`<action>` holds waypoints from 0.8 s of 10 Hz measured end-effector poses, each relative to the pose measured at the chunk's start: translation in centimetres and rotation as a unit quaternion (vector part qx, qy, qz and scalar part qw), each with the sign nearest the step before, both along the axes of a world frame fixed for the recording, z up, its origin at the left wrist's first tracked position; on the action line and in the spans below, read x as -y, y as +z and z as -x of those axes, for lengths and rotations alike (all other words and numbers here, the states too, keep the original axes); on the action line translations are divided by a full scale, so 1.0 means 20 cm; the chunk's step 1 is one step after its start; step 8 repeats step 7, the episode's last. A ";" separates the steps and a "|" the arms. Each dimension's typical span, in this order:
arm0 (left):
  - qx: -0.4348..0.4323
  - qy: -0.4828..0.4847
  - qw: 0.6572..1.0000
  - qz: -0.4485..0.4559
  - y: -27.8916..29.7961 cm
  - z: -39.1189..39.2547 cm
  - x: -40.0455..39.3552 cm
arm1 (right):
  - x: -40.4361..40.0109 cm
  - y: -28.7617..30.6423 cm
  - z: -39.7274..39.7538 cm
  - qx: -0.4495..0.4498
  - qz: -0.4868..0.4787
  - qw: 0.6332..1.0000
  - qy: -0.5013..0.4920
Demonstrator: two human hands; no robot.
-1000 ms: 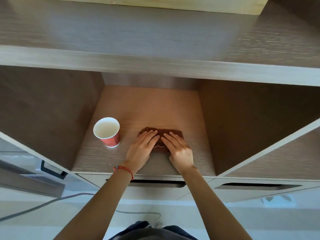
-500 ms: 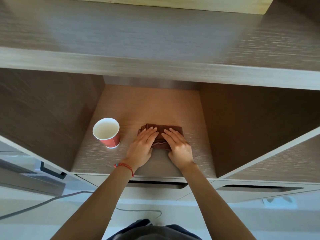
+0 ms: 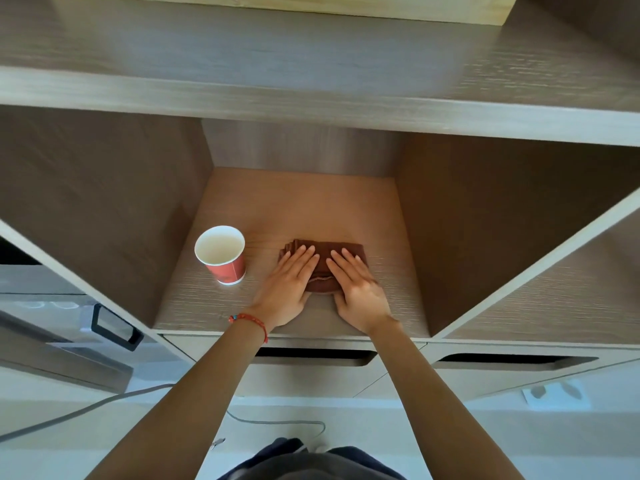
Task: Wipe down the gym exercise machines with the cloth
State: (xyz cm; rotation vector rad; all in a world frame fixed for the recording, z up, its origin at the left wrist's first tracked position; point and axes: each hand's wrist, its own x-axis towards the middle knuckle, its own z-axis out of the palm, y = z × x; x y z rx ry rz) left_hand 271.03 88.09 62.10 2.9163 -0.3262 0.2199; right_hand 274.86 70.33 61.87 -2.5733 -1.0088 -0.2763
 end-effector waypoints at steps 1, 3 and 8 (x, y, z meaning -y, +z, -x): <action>-0.001 0.018 1.000 0.011 0.02 0.03 0.02 | 0.01 0.02 0.04 -0.015 0.004 1.000 -0.012; -0.001 0.041 0.998 0.047 0.01 0.11 0.06 | 0.04 0.06 0.13 -0.051 -0.052 0.996 -0.053; -0.018 0.044 0.994 0.101 0.10 0.22 0.09 | 0.02 0.21 0.35 -0.121 -0.042 0.980 -0.150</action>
